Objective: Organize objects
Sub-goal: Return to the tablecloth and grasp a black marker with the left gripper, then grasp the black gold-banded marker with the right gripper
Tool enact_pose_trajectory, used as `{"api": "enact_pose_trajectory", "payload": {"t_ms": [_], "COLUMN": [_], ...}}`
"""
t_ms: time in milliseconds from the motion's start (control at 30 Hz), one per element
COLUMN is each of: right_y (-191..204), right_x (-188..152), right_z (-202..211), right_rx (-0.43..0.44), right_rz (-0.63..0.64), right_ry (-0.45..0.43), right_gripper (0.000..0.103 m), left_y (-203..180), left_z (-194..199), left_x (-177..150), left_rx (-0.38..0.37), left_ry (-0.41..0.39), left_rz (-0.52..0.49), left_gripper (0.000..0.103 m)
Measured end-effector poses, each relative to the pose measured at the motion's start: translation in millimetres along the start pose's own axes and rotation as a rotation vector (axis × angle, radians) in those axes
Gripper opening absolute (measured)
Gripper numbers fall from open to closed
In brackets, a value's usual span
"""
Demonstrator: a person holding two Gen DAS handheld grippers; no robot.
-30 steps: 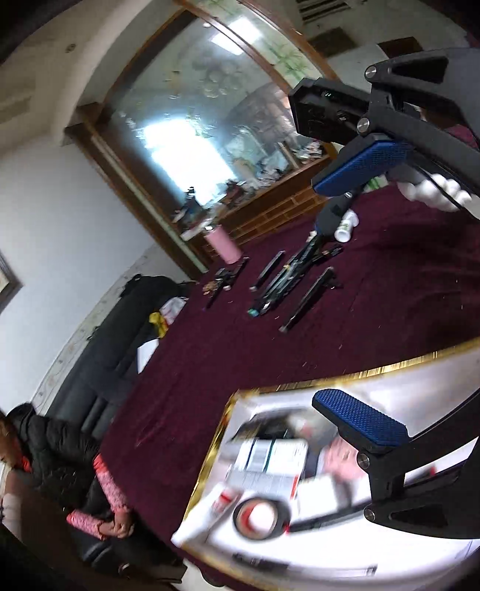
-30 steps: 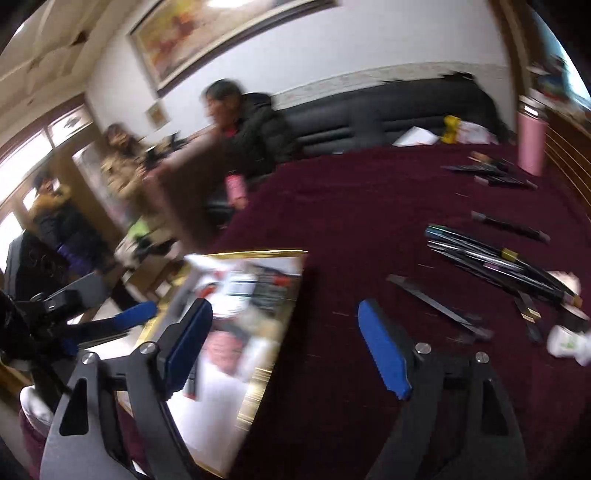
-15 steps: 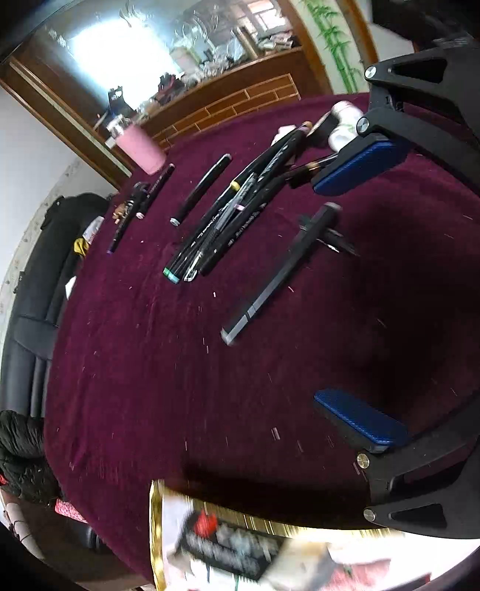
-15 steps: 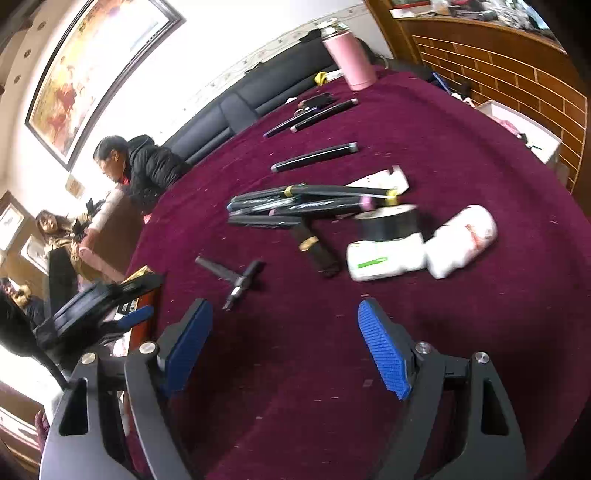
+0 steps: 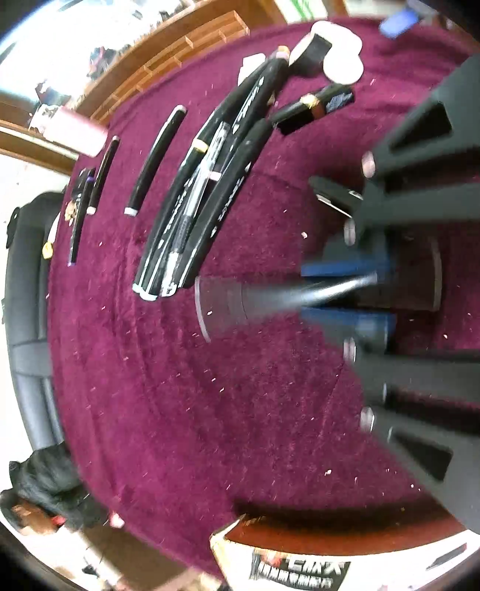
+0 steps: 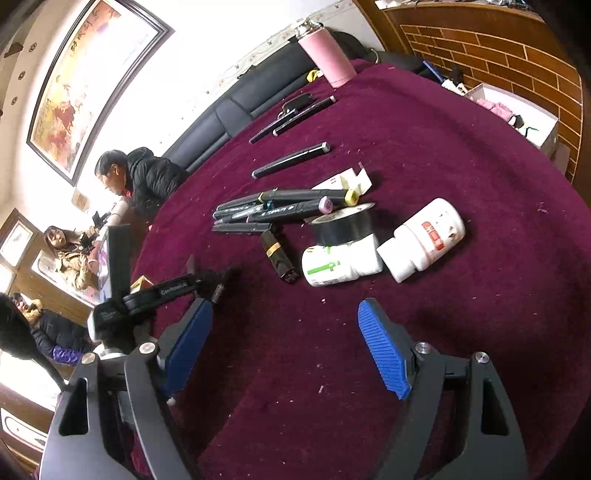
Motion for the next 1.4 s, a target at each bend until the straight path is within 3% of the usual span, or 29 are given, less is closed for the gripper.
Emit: {"api": "enact_pose_trajectory", "payload": {"t_ms": [267,433,567,867,1067,1100,1133,1400], "right_y": [32,51,60,57,63,63,62,50], "right_x": [13,37,48,44,38,37,37,29], "right_z": [-20,-53,-87,-135,-139,-138,-135,-109], "right_rx": [-0.003,-0.101,-0.196,-0.338,-0.429,-0.432,-0.436,-0.331], "right_rz": [0.090,0.197,0.277,0.342,0.407,0.410,0.410,0.302], "right_ry": [0.060,0.107,0.180,0.313,0.325,0.325,0.329,0.332], "right_gripper": [0.082,0.081,0.077,0.048,0.035,0.028,0.015,0.015], "left_y": [24,38,49,56,25,22,22,46], "left_z": [21,46,60,44,41,41,42,65], "left_x": [-15,-33,-45,-57,-69,-71,-72,-74], "left_rx": [-0.081,-0.160,-0.181,-0.118,0.058,0.076,0.081,-0.065], "left_ry": [0.013,0.010,-0.003,0.020,-0.100,-0.114,-0.120,-0.088], "left_rz": [-0.026,-0.009,-0.006,-0.064,-0.245,-0.265,-0.279,-0.177], "left_gripper": [0.011,0.011,0.011,0.011,0.012,0.011,0.011,0.011]}}
Point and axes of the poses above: each gripper's, at about its wrist camera, not at the fingertips, and z roughly against the way its jaws point, y to its left, x to its top, the point moved 2 cm from there along -z, roughly the way its jaws point, and after that the axes turned 11 degrees about z, right-handed, at the moved point
